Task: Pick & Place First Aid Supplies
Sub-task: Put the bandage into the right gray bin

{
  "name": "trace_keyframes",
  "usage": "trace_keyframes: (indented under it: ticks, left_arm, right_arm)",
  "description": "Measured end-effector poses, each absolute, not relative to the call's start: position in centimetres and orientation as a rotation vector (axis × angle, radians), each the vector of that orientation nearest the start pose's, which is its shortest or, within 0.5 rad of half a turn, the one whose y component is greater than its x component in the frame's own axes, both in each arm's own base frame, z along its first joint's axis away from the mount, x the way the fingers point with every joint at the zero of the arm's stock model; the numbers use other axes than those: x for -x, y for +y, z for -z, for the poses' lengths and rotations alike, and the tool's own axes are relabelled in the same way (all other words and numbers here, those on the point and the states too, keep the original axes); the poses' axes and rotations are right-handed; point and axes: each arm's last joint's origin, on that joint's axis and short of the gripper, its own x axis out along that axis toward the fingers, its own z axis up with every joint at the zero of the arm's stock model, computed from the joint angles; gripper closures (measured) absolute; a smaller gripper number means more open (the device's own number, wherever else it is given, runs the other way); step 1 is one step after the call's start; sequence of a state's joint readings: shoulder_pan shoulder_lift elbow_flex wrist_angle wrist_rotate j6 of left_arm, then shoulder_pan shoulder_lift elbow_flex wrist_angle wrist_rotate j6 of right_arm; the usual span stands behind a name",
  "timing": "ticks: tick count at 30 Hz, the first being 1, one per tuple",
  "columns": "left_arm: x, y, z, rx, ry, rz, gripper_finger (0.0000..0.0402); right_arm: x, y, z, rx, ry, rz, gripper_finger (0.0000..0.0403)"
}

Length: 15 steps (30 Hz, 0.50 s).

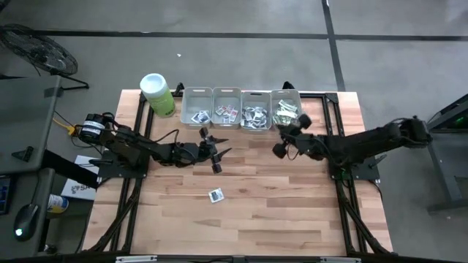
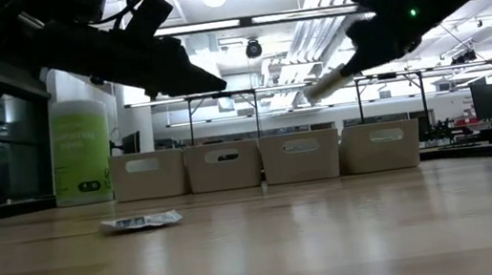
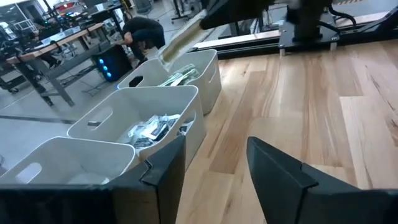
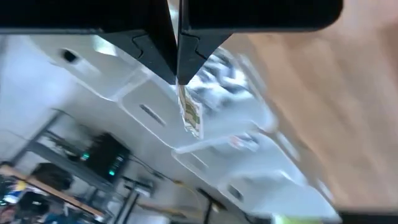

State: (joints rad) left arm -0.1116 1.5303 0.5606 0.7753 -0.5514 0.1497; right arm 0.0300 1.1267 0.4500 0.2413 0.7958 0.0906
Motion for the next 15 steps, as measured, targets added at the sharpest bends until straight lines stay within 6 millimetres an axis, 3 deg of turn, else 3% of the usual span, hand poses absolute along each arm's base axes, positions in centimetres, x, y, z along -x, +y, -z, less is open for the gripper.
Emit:
trace_keyframes:
  ticks: [15]
  left_arm:
    - [-28.8,-1.8,-18.0,-0.208,0.230,-0.376,0.0231]
  right_arm:
    - [-18.4,-9.1,-18.4,0.338,0.796,0.856,0.0403]
